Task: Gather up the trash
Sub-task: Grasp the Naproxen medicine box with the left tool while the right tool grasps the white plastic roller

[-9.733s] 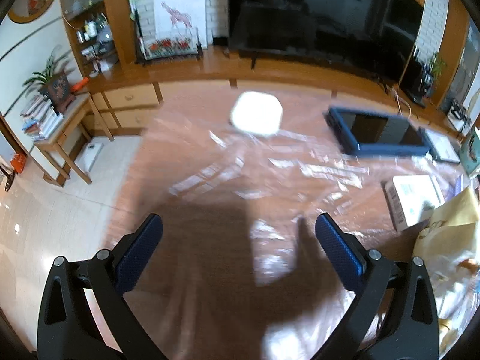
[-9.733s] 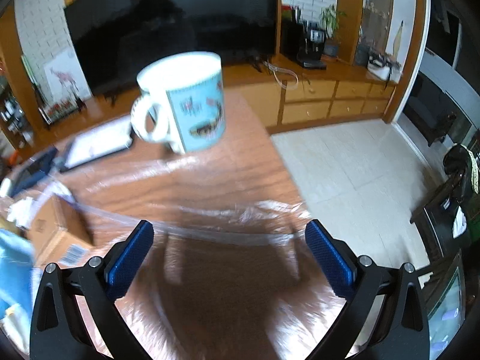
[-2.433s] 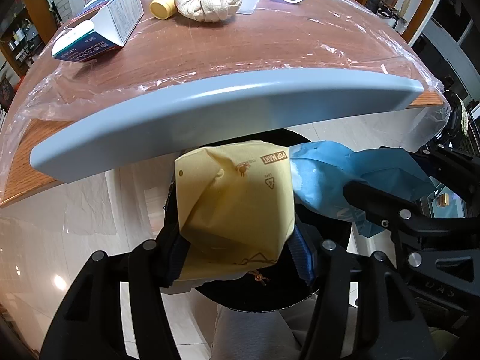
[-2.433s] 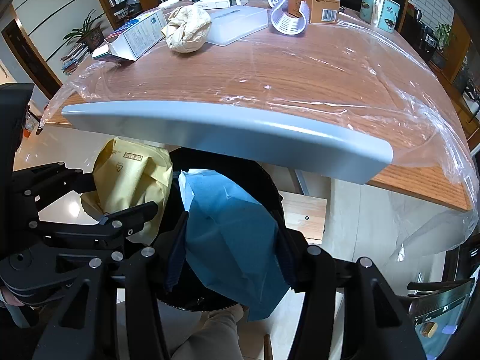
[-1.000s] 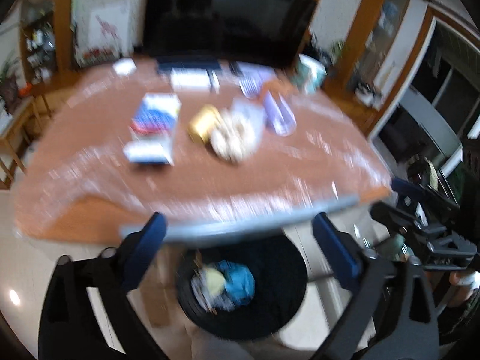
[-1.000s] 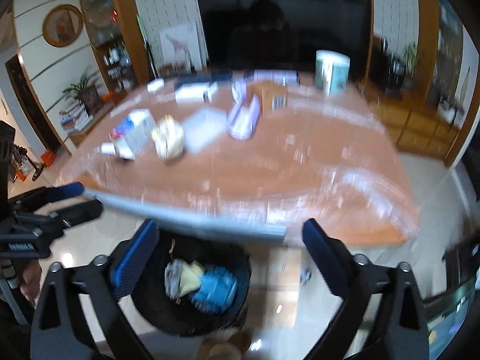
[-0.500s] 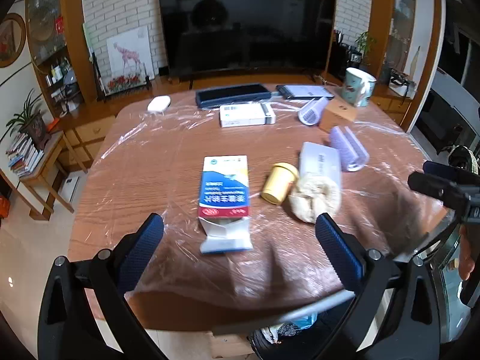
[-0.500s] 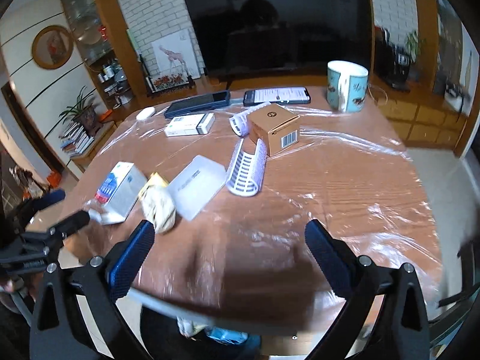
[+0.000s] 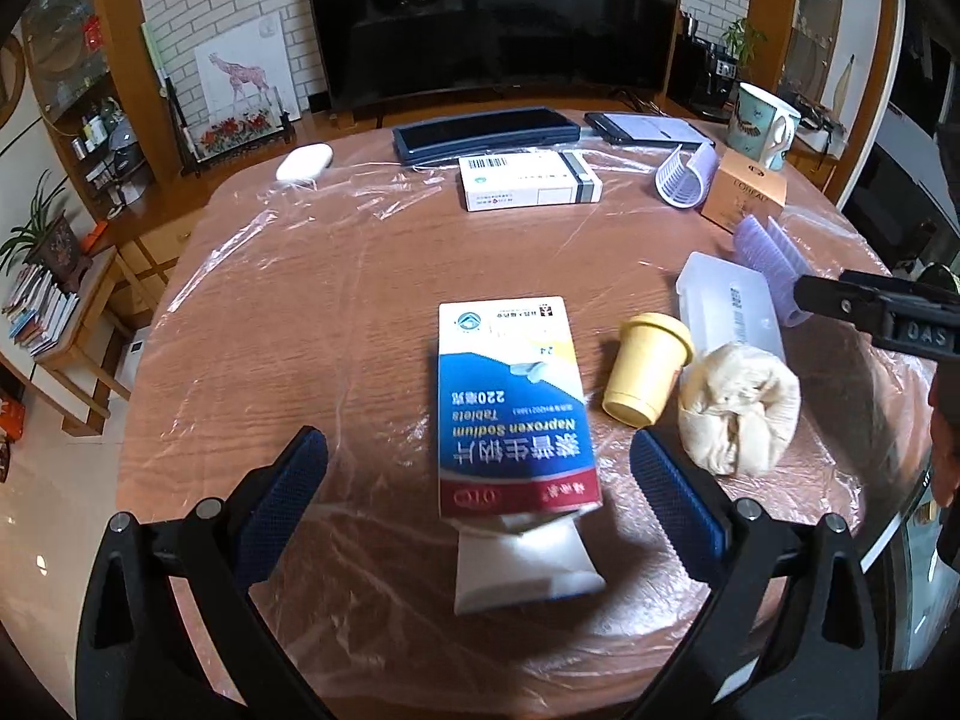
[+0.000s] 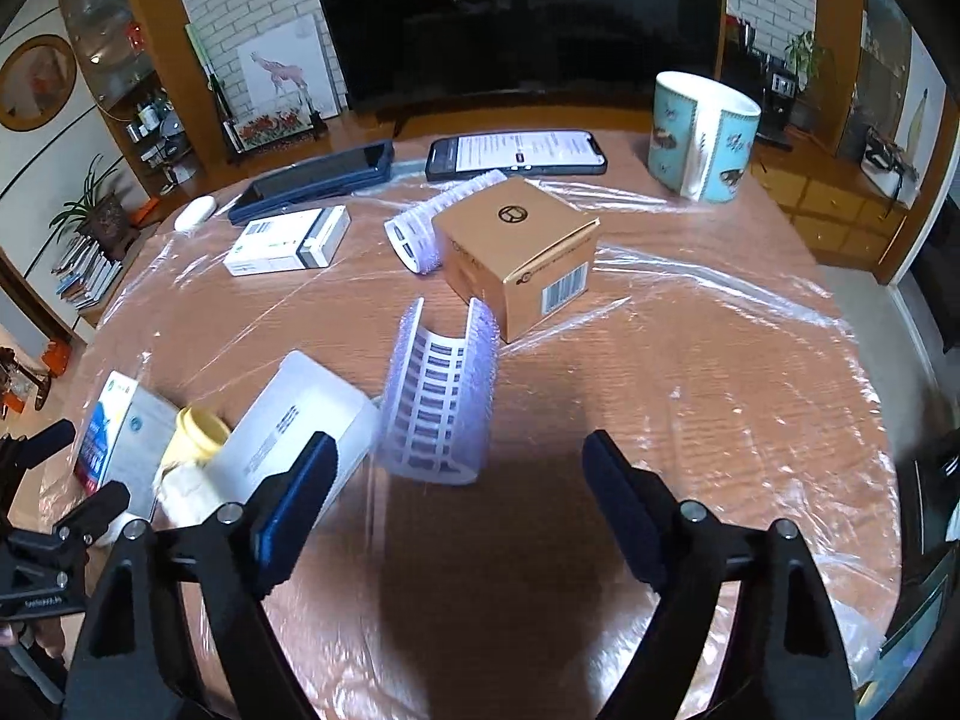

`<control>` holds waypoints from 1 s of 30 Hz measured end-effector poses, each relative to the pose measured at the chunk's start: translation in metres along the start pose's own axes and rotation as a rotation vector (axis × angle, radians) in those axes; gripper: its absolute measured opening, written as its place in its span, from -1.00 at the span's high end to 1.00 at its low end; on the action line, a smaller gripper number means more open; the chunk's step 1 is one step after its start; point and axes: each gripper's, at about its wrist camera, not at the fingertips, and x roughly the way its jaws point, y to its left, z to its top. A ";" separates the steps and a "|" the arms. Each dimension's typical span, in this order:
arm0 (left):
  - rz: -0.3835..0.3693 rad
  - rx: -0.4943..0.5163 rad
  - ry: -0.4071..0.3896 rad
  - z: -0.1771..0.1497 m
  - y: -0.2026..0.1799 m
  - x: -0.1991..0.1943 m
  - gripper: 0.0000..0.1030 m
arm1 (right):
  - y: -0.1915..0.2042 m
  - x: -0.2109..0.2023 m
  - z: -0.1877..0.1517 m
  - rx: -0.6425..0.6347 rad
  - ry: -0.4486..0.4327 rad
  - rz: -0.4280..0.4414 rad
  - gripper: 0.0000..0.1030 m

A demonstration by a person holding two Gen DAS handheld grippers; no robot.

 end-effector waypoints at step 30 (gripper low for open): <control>-0.101 -0.051 0.009 0.011 0.014 0.004 0.08 | -0.001 -0.017 -0.004 0.033 -0.035 0.067 0.17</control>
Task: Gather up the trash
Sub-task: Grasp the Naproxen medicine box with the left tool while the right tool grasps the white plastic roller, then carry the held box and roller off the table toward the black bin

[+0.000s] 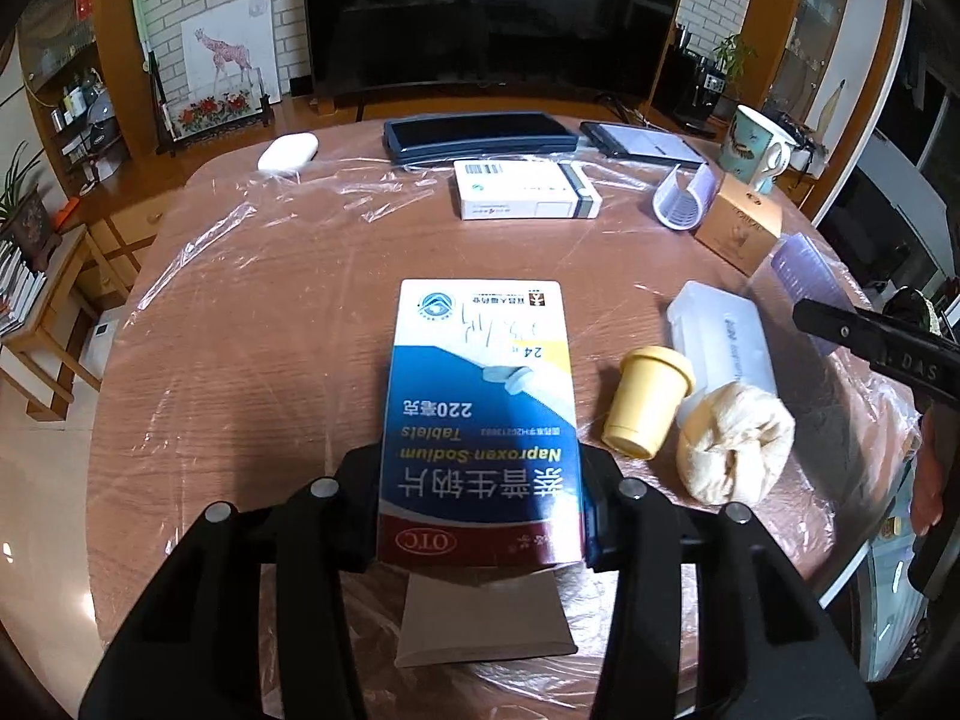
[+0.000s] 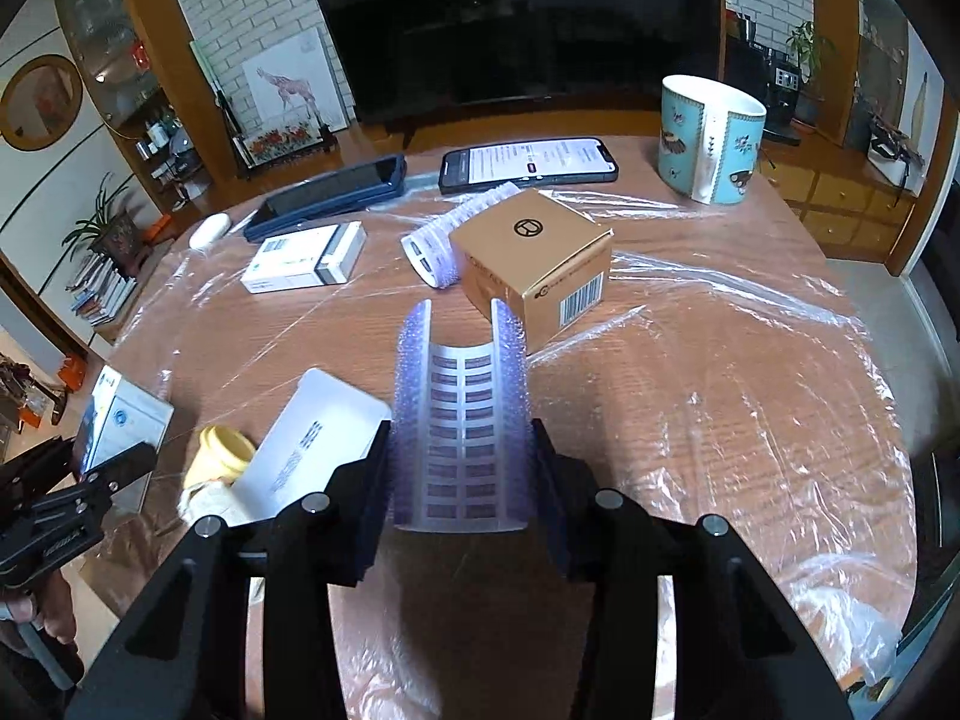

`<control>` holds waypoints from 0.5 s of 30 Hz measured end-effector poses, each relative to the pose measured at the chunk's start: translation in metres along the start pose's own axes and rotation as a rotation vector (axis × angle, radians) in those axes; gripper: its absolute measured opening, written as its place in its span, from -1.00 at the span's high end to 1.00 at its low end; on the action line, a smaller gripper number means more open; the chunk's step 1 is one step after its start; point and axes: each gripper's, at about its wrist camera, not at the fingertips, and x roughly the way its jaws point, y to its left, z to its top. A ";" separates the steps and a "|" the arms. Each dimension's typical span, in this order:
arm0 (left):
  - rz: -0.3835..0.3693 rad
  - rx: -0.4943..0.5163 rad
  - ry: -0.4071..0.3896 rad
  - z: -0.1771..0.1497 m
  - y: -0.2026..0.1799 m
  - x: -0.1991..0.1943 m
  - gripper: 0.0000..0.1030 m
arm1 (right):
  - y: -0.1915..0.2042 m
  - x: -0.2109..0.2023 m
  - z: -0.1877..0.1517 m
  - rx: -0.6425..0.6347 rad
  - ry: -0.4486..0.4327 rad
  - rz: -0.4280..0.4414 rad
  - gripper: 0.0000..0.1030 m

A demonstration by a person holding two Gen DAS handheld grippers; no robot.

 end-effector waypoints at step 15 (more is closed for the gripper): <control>-0.015 0.001 -0.029 -0.015 -0.019 -0.027 0.08 | 0.001 -0.039 -0.029 0.016 -0.012 0.094 0.17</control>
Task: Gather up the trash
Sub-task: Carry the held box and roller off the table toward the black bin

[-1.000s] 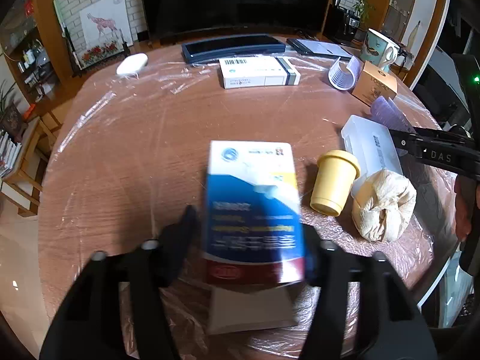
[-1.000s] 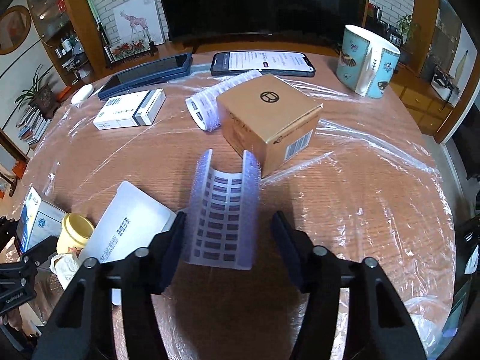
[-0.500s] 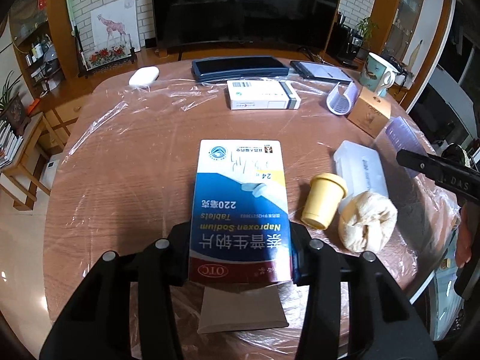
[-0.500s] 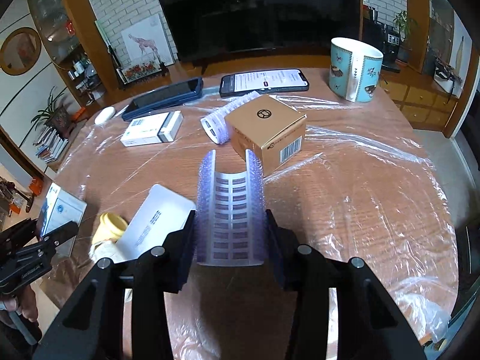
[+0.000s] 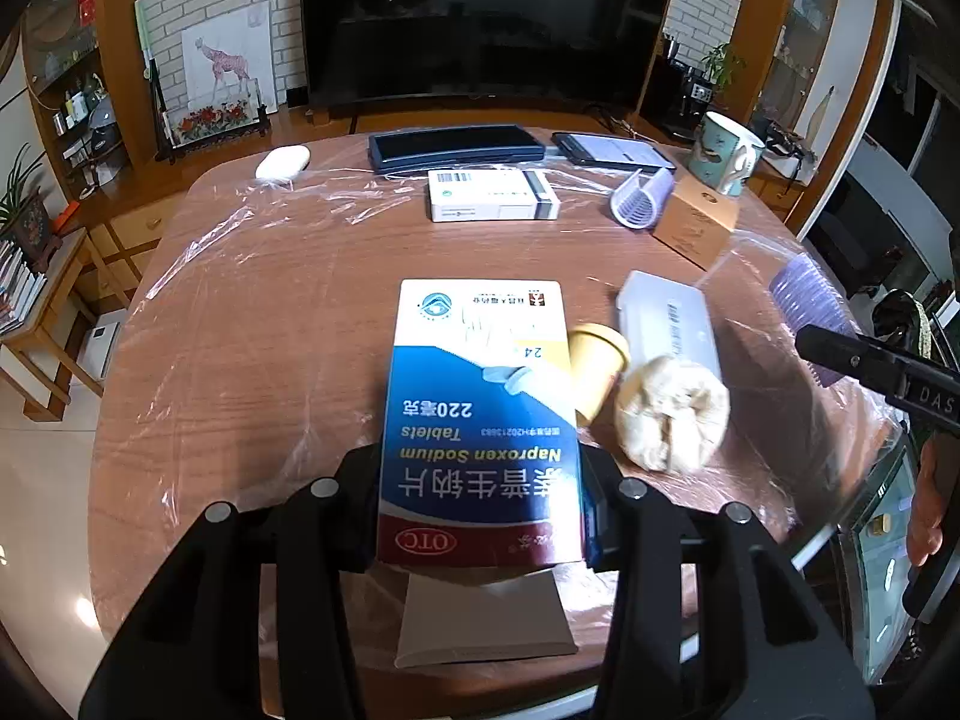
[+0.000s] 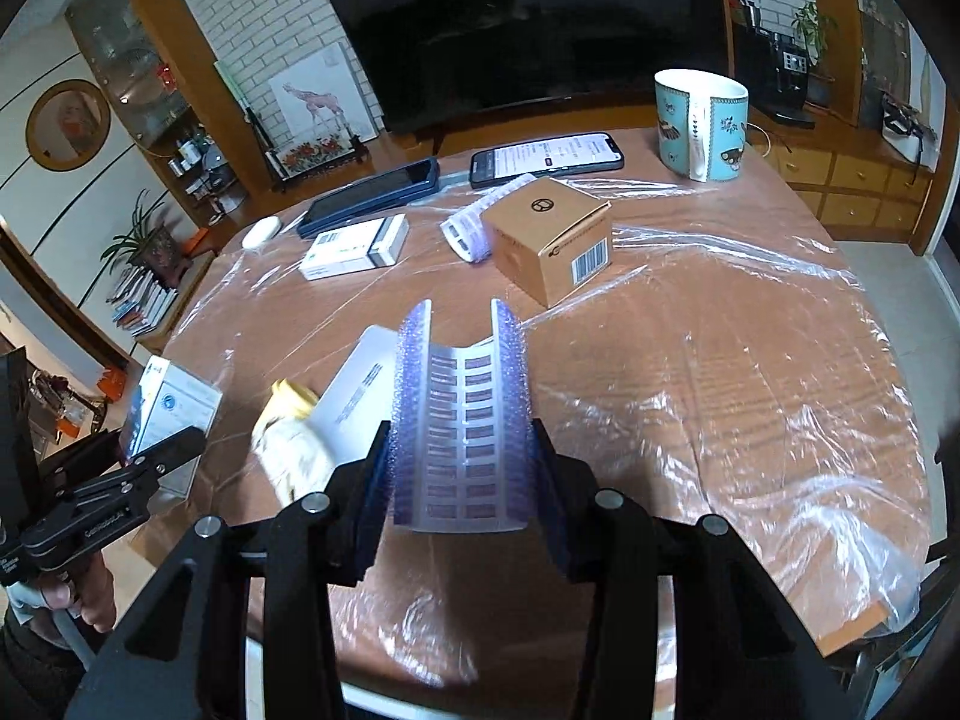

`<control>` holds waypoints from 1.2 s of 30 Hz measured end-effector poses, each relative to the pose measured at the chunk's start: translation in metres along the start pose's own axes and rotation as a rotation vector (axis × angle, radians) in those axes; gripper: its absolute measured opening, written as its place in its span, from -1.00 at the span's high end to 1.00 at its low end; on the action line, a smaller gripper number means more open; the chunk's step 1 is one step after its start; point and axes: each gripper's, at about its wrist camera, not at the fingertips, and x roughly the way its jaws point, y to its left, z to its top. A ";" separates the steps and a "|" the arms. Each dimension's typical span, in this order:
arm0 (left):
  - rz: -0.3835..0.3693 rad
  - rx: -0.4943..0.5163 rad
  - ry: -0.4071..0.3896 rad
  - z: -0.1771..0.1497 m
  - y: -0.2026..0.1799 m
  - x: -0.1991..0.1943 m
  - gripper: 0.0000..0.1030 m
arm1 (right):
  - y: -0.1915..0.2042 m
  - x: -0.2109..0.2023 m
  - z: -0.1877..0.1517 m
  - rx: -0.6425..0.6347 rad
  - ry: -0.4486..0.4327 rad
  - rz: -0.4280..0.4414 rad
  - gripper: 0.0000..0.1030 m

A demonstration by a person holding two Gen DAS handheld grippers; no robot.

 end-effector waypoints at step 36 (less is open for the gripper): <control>-0.008 0.059 -0.012 -0.068 -0.060 -0.051 0.08 | 0.019 -0.072 -0.083 -0.135 0.041 0.111 0.17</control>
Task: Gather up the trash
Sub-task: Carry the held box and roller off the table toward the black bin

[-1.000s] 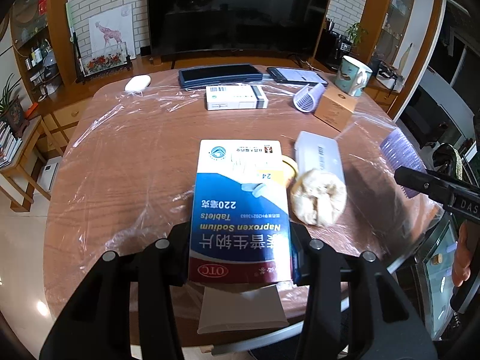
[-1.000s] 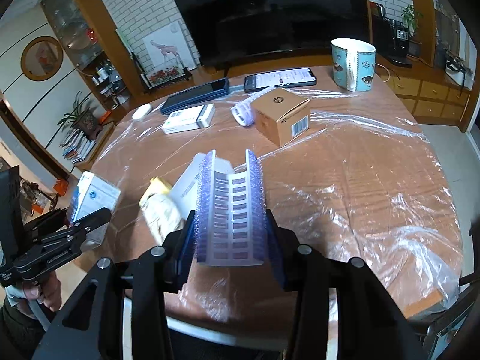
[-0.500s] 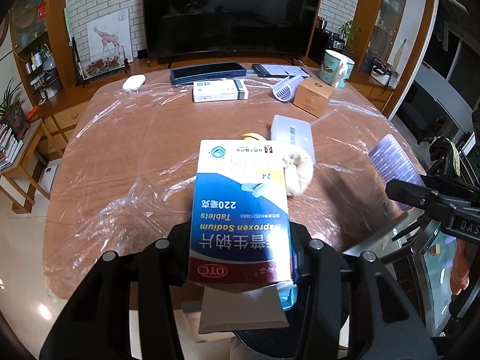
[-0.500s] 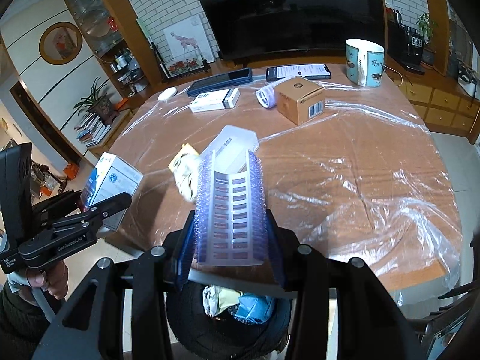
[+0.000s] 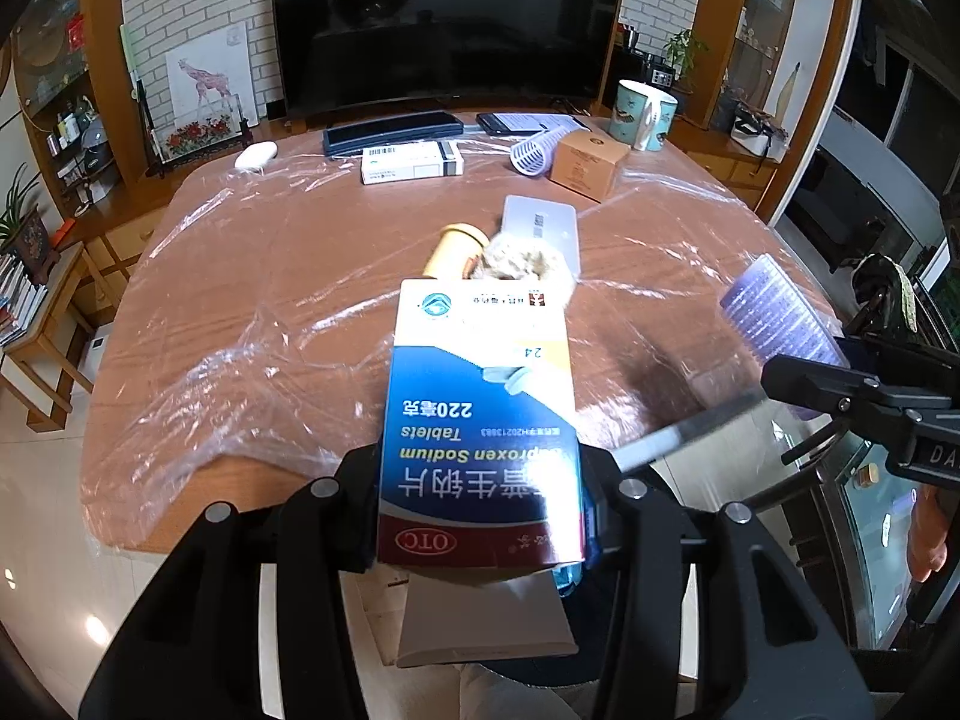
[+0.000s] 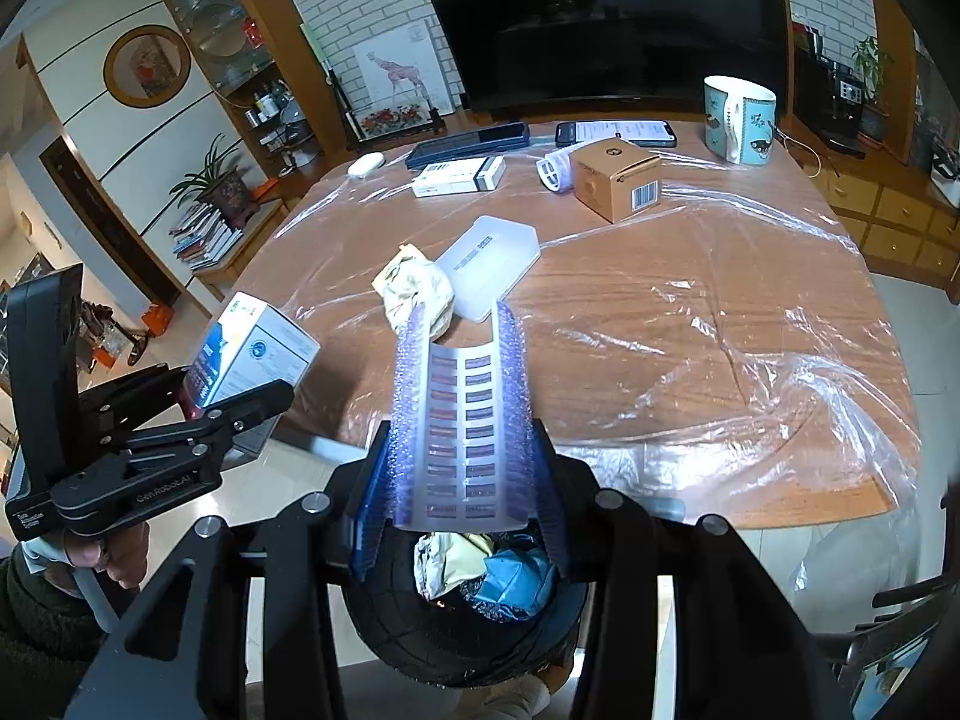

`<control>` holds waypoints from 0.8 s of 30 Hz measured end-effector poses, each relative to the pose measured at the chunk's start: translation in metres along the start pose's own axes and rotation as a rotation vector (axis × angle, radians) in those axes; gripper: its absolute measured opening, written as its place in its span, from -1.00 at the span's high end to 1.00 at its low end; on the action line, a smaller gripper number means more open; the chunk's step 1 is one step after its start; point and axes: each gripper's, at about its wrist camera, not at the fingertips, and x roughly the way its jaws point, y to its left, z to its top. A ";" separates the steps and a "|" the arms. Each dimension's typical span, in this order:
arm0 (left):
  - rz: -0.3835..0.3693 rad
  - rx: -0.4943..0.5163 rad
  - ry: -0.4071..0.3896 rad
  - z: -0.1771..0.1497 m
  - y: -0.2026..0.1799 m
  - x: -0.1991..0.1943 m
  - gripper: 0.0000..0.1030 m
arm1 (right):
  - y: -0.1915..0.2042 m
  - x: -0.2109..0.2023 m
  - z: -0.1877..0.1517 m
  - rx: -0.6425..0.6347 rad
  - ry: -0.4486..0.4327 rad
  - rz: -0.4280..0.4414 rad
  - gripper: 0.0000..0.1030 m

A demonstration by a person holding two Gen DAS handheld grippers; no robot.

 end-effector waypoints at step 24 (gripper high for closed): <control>-0.043 0.092 0.075 -0.046 -0.038 -0.008 0.08 | 0.003 -0.008 -0.046 -0.075 0.097 0.027 0.17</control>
